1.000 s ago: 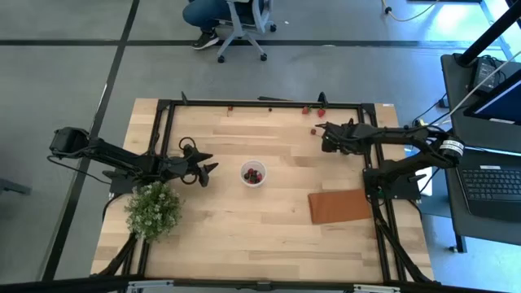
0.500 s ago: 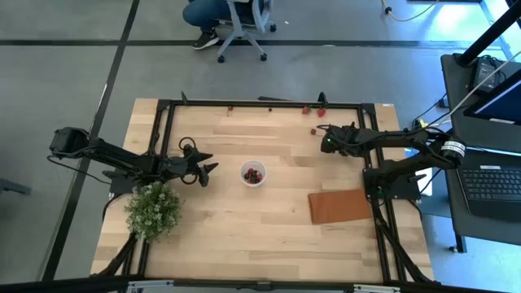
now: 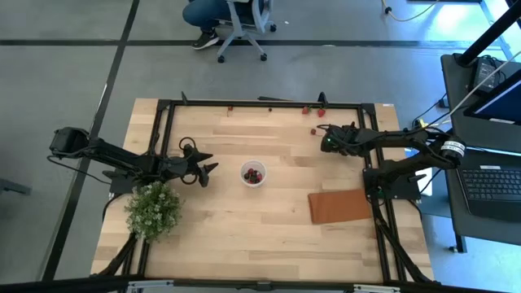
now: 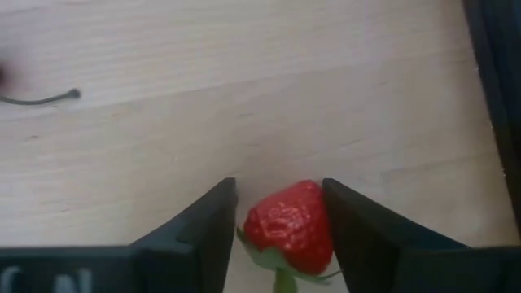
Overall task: Pick and placing Produce into tupperware
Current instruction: Put the bottom strawberry into the bin
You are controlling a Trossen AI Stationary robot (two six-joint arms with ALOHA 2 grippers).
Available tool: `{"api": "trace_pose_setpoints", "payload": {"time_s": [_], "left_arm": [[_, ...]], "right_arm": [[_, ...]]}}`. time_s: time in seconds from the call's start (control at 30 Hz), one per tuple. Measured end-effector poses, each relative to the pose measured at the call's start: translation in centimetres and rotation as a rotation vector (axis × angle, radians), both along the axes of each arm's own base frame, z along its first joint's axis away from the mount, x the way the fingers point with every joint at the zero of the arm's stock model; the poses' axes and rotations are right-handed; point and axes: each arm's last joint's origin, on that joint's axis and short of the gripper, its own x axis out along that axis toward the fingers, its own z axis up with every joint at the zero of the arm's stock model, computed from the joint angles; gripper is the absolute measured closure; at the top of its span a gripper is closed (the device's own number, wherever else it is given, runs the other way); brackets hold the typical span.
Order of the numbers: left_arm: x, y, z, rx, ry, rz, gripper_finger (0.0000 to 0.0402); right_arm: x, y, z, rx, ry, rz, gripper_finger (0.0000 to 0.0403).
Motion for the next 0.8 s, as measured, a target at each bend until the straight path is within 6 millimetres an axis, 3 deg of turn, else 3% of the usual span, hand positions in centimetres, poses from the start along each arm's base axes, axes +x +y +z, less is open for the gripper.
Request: {"api": "trace_pose_setpoints", "payload": {"time_s": [0.2,0.53,0.8], "left_arm": [[0.0,0.0,0.0,0.000,0.000,0.000,0.0187],[0.0,0.0,0.0,0.000,0.000,0.000,0.0187],[0.0,0.0,0.0,0.003,-0.001,0.007,0.0187]], "right_arm": [[0.0,0.0,0.0,-0.001,0.005,0.006,0.0263],[0.6,0.0,0.4,0.014,0.016,0.097,0.0264],[4.9,-1.1,5.2,-0.050,-0.092,0.348,0.0264]]}}
